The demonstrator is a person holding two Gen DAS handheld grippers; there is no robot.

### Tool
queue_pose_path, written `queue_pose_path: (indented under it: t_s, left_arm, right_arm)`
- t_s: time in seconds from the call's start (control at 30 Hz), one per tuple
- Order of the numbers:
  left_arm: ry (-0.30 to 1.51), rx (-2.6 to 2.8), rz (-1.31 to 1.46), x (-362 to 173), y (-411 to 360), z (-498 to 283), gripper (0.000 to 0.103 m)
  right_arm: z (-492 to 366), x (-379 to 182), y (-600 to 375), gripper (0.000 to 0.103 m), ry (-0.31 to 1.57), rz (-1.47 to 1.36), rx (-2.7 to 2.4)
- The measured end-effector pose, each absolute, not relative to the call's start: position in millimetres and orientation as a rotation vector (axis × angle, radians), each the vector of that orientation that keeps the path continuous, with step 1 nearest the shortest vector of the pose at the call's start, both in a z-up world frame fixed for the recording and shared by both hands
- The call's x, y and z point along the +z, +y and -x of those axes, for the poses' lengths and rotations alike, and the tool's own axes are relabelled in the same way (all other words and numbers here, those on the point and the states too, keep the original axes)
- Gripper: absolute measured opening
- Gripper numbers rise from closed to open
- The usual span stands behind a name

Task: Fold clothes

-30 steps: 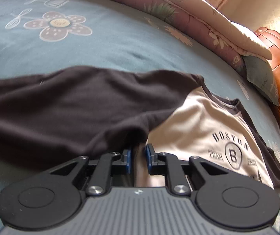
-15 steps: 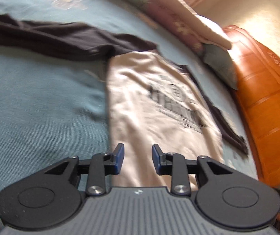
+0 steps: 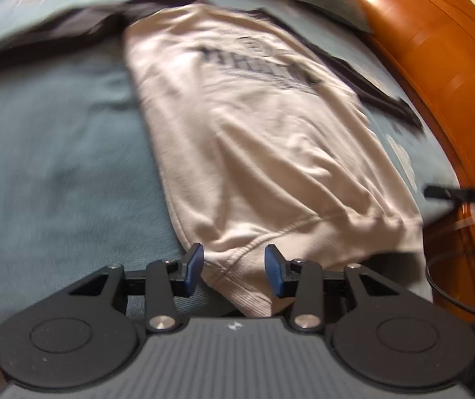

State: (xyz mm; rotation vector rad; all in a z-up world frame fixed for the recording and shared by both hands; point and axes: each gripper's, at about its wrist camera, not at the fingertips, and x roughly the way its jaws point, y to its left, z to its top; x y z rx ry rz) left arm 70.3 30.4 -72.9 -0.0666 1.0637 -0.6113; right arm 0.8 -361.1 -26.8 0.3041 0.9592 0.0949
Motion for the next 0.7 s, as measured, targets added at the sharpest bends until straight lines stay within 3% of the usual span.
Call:
queue_pose_path:
  t_s: [0.2, 0.47, 0.7]
  left_arm:
    - [0.961, -0.777, -0.335, -68, -31, -39, 0.044]
    - [0.832, -0.713, -0.661, -95, -60, -16, 0.045]
    - [0.786, -0.656, -0.725, -95, -44, -7, 0.045]
  right_arm:
    - [-16, -22, -293, 0.068, 0.95, -0.018, 0.313]
    - [-28, -35, -251, 0.068, 0.969, 0.046, 0.454]
    - [-4, -50, -233, 0.068, 0.928, 0.217, 0.58]
